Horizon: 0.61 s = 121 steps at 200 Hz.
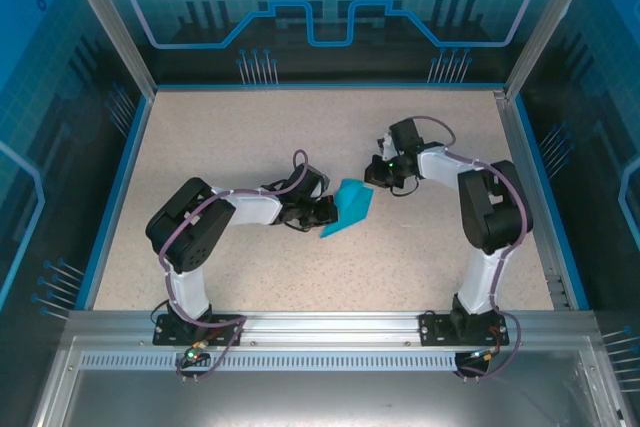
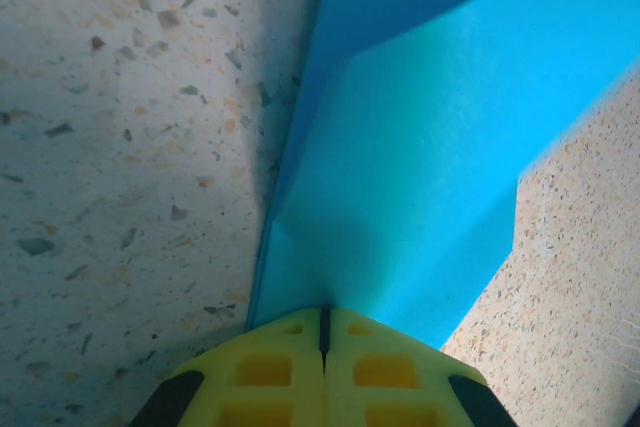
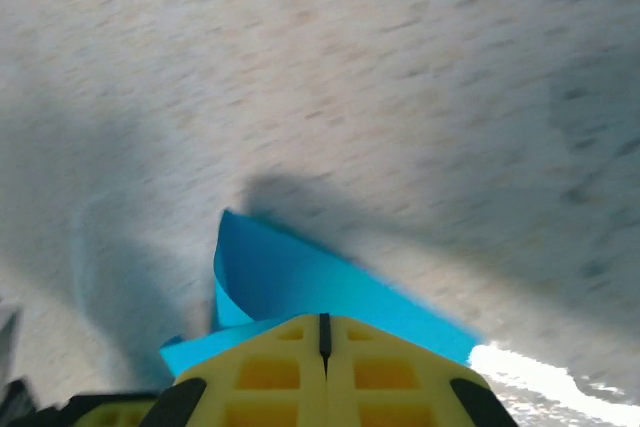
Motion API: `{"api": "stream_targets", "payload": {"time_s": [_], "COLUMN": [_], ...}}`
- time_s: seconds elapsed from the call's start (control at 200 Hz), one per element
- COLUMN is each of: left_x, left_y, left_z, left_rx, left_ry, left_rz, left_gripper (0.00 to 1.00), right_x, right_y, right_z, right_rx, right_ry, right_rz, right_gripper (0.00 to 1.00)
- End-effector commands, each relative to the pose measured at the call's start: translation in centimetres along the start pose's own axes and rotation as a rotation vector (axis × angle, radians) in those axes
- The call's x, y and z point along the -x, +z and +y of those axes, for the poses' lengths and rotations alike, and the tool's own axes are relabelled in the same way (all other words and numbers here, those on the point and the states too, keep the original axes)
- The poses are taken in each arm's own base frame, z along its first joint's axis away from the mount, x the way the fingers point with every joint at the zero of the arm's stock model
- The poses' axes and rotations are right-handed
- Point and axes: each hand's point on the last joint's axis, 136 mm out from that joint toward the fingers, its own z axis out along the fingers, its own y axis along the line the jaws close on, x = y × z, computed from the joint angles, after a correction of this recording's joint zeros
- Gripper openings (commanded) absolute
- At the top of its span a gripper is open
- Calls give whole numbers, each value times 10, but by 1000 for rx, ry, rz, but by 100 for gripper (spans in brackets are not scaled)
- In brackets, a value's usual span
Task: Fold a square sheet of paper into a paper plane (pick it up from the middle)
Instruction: Fourth fold the wing at the center of the table.
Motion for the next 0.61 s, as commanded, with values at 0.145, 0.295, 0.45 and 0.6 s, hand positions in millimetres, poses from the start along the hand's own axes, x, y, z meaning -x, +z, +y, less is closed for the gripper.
{"api": "stream_targets", "payload": {"time_s": [0.145,0.295,0.45,0.6], "left_x": [-37,-37,-36,-36], "left_y": [9,7,6,6], "left_z": [38,37,34,33], "left_rx": [146,142,138,138], "left_ry": [-33,-31,-26,-21], "left_rz": [126,121,119,119], "left_gripper": [0,0,0,0], "right_x": [-62,-42,-14,-13], "right_y": [11,-23,-71,-74], "right_z": [32,-5,-24,0], "right_rx": [65,-117,-150,-53], "right_ry": [34,77,112,46], "right_rz": [97,-23,-167,-161], "right_gripper": [2,6,17,20]}}
